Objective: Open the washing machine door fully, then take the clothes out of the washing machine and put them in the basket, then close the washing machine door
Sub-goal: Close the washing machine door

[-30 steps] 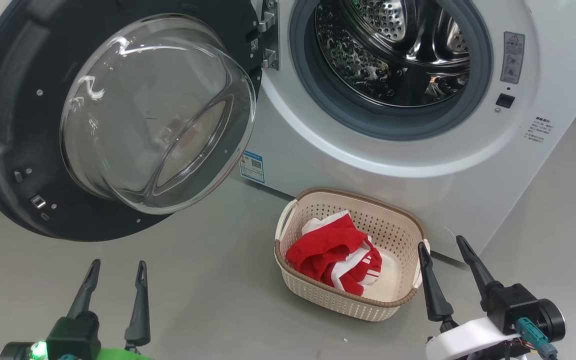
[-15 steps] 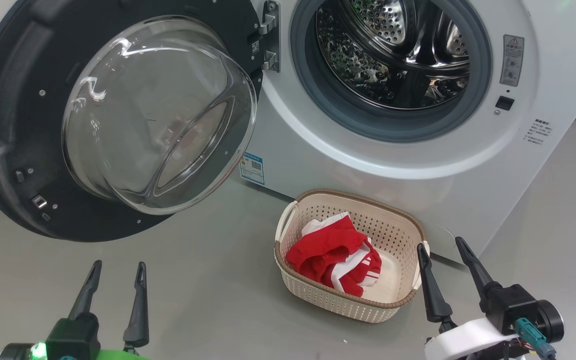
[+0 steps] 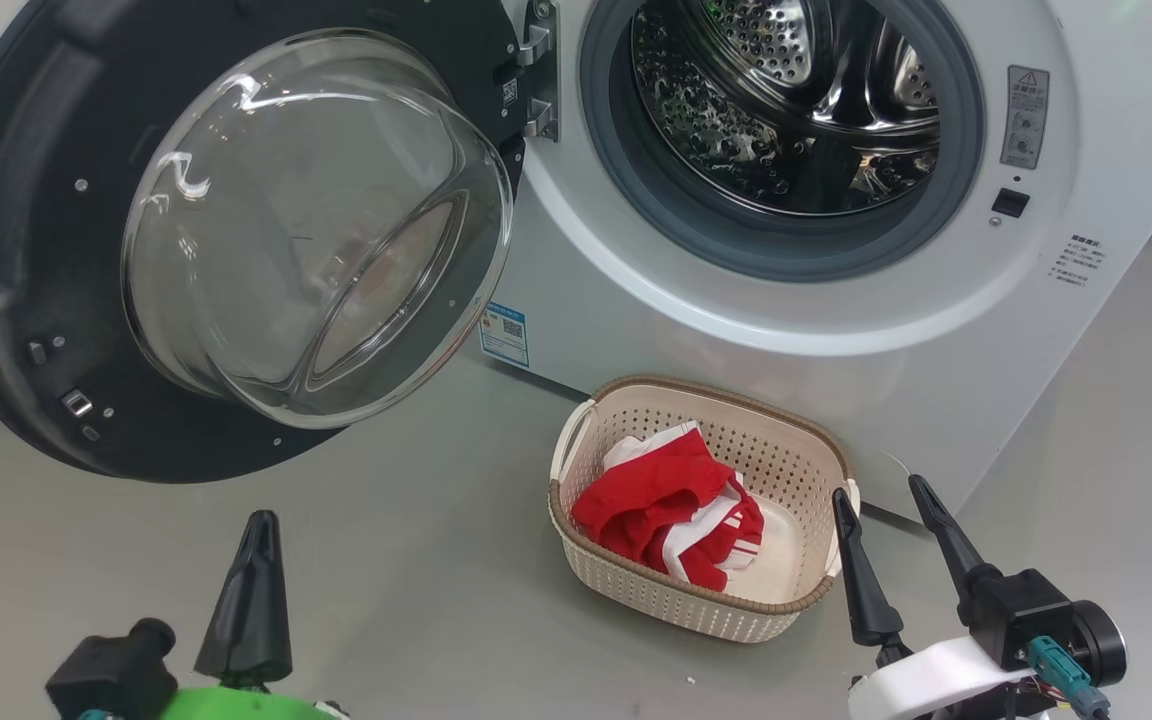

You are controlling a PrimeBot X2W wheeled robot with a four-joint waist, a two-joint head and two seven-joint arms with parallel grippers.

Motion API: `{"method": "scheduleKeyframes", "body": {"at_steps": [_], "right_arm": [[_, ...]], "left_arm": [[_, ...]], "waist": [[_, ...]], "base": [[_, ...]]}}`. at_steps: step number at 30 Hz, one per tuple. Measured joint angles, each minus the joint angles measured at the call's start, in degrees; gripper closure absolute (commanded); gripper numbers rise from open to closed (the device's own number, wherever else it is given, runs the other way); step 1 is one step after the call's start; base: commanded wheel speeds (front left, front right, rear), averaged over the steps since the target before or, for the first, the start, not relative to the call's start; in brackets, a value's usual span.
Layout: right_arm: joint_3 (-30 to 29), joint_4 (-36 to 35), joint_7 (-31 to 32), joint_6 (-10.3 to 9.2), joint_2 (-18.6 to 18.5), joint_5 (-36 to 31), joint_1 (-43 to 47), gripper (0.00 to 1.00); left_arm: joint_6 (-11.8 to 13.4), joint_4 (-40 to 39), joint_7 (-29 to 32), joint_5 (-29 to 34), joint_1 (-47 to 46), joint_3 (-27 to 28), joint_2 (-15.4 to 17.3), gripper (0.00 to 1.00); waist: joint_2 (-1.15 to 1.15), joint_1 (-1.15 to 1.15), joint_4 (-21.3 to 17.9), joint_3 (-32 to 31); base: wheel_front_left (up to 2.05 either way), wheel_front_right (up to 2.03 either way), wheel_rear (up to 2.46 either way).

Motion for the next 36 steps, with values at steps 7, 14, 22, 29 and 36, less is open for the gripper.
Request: {"method": "scheduleKeyframes", "body": {"at_steps": [7, 14, 22, 29, 36], "right_arm": [[0.1, 0.0, 0.1, 0.0, 0.0, 0.0, 0.0, 0.0], [0.0, 0.0, 0.1, 0.0, -0.3, 0.0, -0.1, 0.0], [0.0, -0.6, 1.1, -0.01, -0.6, -0.1, -0.1, 0.0], [0.2, -1.4, 1.8, -0.01, -1.2, -0.4, -0.6, 0.0], [0.3, -2.2, 2.5, -0.01, -1.8, -0.6, -1.0, 0.0]], "left_arm": [[-5.5, -3.8, 0.6, -18.9, 0.0, -0.7, -1.2, 1.0], [-8.2, -9.3, 1.0, -41.2, -0.4, 0.1, -1.1, 1.0], [-8.2, -15.3, -0.6, -54.1, -5.1, 7.2, -1.0, 1.0], [-8.2, -17.9, -1.1, -55.1, -12.1, 16.9, 0.8, 1.0], [-6.0, -14.0, -1.0, -58.5, -20.0, 27.3, 7.5, 1.0]], "waist": [[0.0, 0.0, -0.3, 0.2], [0.0, 0.0, -0.5, 0.5], [0.0, 0.0, -0.4, 1.1], [0.0, 0.0, -0.4, 2.0], [0.0, 0.0, -0.7, 3.3]], "base": [[0.0, 0.0, 0.0], [0.0, 0.0, 0.0], [0.0, 0.0, 0.0], [0.0, 0.0, 0.0], [0.0, 0.0, 0.0]]}}
